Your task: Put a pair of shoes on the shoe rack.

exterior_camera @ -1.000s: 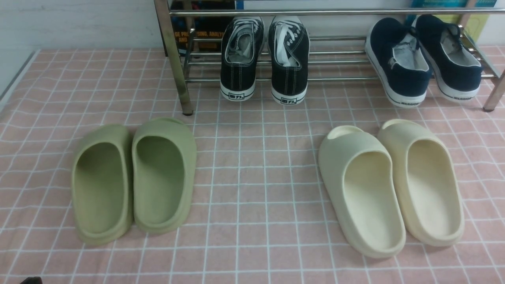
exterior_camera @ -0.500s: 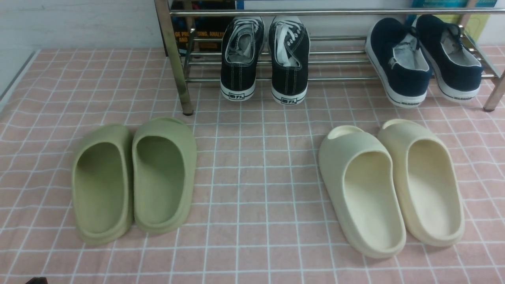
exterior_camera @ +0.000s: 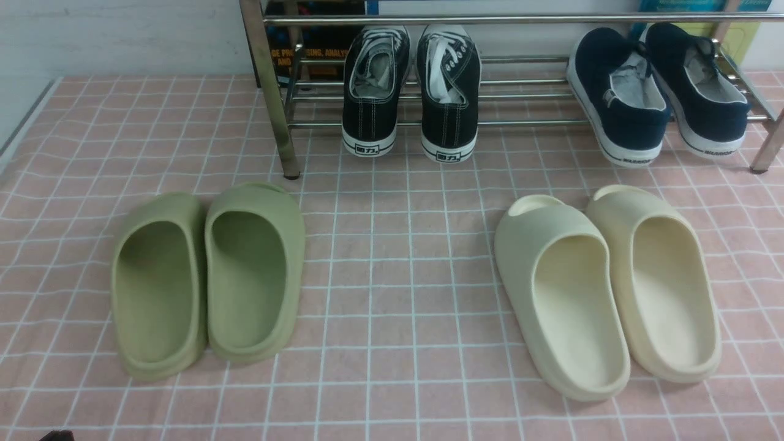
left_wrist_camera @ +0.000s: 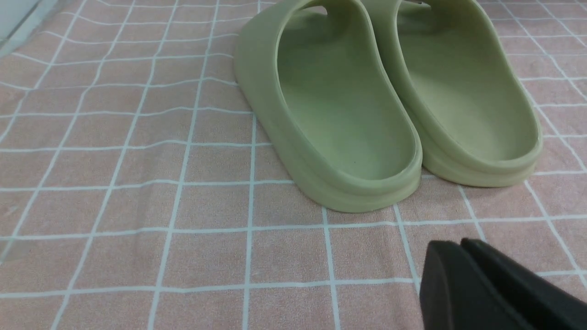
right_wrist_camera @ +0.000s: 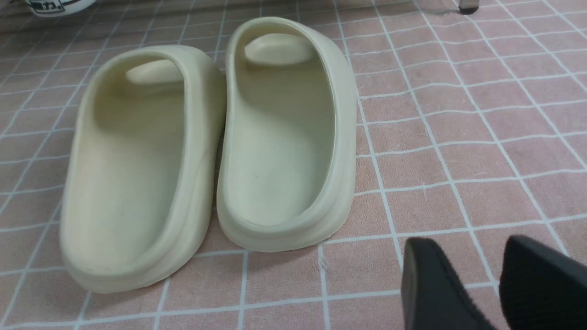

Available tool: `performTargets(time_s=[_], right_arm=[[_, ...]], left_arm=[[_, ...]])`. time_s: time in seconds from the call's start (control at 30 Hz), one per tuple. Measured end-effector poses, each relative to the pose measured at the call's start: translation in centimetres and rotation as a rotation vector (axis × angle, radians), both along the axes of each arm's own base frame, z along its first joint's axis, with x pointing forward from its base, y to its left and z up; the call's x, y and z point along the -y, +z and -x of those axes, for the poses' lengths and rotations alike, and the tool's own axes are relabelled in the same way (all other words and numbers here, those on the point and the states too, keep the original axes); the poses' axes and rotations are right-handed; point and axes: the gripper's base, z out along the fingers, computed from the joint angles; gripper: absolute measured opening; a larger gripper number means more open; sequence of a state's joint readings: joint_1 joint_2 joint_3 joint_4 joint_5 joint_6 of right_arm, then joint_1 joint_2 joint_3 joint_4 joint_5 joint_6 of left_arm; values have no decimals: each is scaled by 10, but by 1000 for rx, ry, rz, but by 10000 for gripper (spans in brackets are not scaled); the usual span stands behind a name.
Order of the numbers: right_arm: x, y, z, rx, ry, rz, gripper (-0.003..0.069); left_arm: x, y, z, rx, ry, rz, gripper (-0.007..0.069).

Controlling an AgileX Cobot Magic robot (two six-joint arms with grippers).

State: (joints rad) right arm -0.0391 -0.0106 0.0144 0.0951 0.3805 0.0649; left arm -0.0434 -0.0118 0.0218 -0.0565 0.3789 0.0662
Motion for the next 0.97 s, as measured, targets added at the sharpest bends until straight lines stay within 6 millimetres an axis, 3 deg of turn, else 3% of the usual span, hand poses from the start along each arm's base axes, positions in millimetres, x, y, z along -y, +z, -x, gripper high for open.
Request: performTargets(time_s=[0.97], right_arm=[[0, 0, 0, 0, 0, 0, 240]], left_arm=[[0, 0, 0, 0, 0, 1, 59]])
